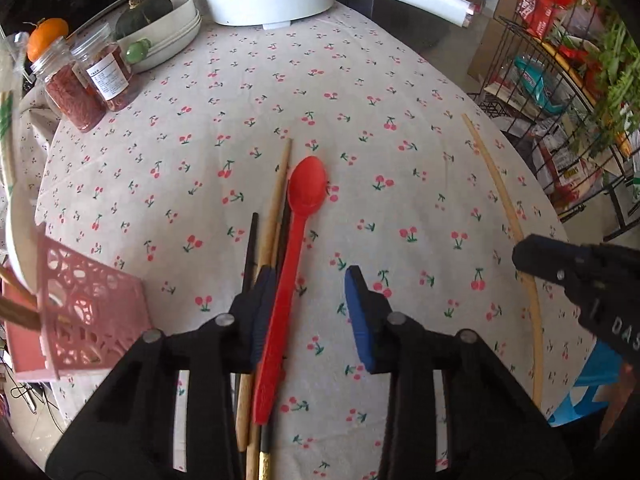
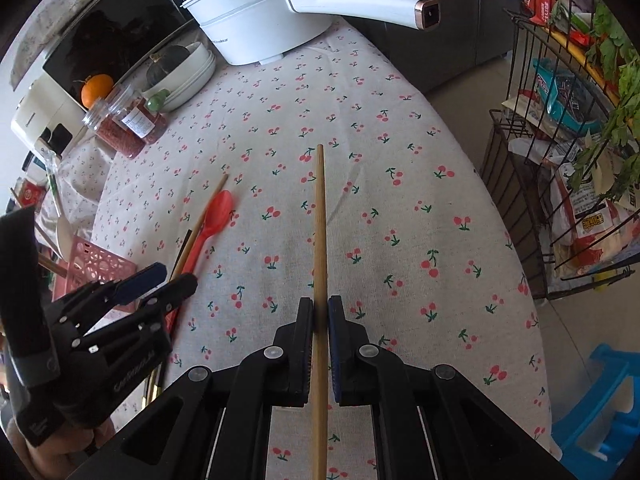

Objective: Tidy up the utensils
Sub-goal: 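Grasp a wooden chopstick with the right tool while the left tool grasps the red spoon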

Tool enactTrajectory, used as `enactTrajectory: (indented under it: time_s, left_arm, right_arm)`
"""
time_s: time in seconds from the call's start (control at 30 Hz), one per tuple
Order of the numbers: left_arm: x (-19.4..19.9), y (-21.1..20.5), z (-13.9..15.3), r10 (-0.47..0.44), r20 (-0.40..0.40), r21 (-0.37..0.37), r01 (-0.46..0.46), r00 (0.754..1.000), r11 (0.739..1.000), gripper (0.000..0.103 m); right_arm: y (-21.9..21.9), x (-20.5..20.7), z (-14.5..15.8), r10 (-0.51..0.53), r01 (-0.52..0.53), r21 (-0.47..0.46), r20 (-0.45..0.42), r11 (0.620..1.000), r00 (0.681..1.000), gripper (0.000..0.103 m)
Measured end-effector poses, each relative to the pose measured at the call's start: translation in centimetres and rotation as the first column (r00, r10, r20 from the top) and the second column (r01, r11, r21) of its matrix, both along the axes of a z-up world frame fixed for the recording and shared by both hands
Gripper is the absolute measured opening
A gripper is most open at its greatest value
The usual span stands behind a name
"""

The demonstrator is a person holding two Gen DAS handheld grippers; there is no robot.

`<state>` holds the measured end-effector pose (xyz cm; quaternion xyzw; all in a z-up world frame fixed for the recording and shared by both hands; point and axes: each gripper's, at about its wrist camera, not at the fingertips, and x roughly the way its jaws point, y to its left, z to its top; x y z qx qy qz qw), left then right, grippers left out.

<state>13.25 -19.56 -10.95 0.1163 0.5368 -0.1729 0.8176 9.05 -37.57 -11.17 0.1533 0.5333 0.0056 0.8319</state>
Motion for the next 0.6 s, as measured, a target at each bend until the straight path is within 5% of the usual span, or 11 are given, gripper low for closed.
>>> enactTrajectory:
  time_s: [0.23, 0.6]
  left_arm:
    - [4.4, -2.3, -1.2, 0.018, -0.006, 0.077, -0.018, 1.0, 0.997, 0.035]
    - [5.2, -3.3, -2.5, -0.045, -0.137, -0.054, 0.038, 0.989, 0.998, 0.031]
  right_arm:
    - [0.2, 0.5, 0.2, 0.005, -0.006, 0.027, 0.004, 1.0, 1.0, 0.007]
    - [-0.4, 0.6, 0.0, -0.01, 0.011, 0.045, -0.004, 0.999, 1.0, 0.007]
